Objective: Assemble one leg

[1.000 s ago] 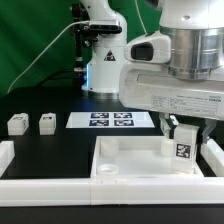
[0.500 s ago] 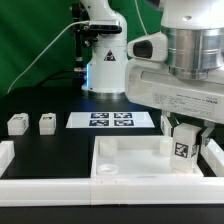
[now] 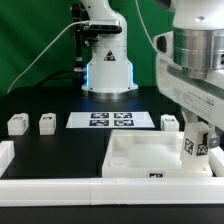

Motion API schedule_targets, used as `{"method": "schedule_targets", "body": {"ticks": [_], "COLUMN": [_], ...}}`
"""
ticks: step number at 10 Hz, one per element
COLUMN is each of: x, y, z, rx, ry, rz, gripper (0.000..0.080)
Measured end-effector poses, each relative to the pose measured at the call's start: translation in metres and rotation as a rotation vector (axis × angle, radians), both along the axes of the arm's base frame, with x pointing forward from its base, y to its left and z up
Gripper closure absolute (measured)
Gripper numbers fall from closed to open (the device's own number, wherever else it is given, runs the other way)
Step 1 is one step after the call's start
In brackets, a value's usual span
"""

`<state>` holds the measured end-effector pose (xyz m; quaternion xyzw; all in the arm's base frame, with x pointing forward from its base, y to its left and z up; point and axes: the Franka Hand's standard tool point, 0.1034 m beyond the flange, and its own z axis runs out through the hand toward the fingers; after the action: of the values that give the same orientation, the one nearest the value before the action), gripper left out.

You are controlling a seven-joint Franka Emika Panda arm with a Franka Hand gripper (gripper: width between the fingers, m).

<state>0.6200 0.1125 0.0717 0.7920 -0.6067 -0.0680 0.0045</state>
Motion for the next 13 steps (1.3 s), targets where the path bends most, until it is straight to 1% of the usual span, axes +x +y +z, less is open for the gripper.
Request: {"method": "schedule_targets", "body": {"ticks": [4,6,7,8,9,10,13], "x": [-0.0016,-0.0021,-0.0022,-0.0022,-0.0023,-0.0026,-0.0057], "y": [0.0105,0.011,0.0115,0.0118,0.0121,0.0117,0.0086], "z": [-0.0001,-0.0004,-0.0004,-0.0004,-0.0004,-0.0007,-0.0036], "rx": [-0.027,-0.026,-0.026,-0.026,-0.026,-0.023,-0.009], "ry": [0.029,0.029,0.029,0.029,0.028,0.027,0.022], "rz": [-0.335,-0.327,-0.324,-0.322,-0.32,-0.293,-0.148], "gripper": [0.0506,0.0506,0.0351,0.0226,0.0226,0.0166,0.015]}}
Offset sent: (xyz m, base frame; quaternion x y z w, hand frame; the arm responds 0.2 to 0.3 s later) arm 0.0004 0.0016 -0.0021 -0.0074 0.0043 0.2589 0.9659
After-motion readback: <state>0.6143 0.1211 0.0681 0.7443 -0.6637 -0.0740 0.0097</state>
